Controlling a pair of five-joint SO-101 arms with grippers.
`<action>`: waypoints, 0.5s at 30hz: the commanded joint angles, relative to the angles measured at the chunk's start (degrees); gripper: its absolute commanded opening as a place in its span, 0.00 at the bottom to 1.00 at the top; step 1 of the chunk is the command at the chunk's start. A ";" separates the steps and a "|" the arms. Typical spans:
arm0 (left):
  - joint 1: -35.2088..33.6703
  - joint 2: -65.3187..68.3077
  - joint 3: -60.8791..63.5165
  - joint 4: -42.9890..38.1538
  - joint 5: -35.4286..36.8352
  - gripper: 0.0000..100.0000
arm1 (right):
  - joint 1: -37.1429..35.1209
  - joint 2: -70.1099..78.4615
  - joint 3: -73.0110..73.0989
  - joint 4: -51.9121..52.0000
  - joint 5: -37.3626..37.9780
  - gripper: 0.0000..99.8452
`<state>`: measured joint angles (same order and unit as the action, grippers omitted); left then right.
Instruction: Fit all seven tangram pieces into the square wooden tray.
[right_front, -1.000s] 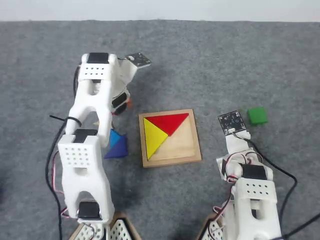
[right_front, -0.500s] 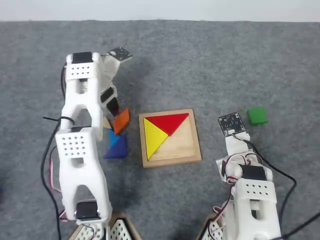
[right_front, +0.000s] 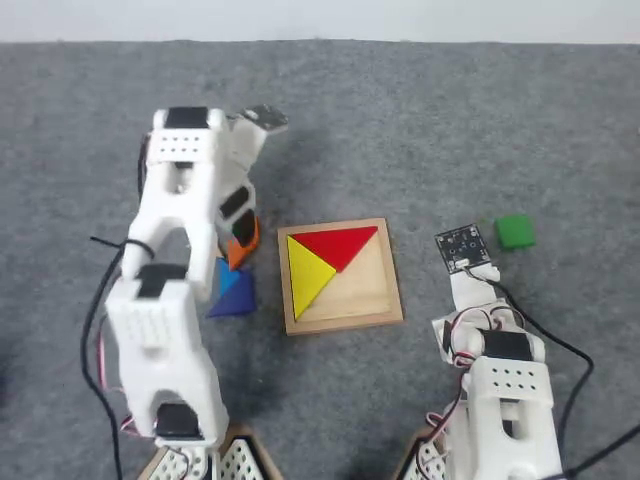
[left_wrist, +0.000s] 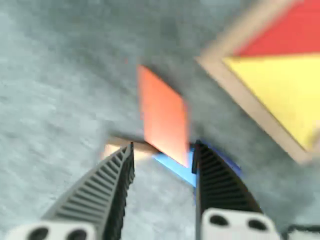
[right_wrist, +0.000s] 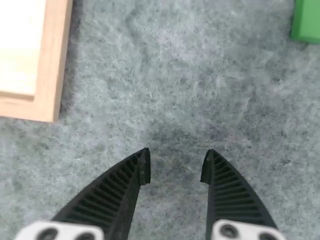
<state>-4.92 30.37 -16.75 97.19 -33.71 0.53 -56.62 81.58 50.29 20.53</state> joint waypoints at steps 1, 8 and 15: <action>0.70 -11.16 13.32 -7.56 0.70 0.18 | -0.40 -1.54 -0.44 -1.10 0.53 0.19; 0.00 -6.24 17.45 -15.12 0.79 0.18 | -0.40 -1.54 -0.44 -1.10 0.53 0.19; -2.37 2.90 8.66 -14.95 0.79 0.18 | -0.40 -1.54 -0.44 -1.10 0.53 0.19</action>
<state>-6.59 32.31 -3.56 83.03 -33.63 0.53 -56.62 81.58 50.29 20.53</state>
